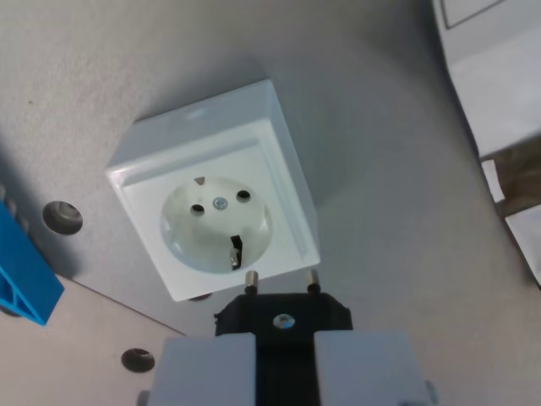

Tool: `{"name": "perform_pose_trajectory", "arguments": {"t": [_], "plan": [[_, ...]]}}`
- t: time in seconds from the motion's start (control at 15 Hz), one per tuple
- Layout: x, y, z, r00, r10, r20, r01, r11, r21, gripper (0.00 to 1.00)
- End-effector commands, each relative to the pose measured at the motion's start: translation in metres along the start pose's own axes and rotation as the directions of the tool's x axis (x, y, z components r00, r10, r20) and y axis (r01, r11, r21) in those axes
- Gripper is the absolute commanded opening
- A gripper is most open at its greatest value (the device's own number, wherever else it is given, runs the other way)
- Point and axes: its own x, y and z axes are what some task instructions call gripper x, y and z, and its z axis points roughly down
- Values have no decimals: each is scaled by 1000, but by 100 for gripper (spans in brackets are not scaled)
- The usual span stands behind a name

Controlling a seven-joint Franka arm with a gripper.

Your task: Move above the white socket

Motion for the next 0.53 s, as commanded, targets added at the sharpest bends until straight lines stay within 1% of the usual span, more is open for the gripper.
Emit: {"name": "perform_pose_trajectory", "arguments": {"t": [0.07,0.53], "plan": [[-3,-7,11,978,-197,-72,191,978,-89,0],[-5,-18,23,975,-211,-71,204,974,-95,0]]}}
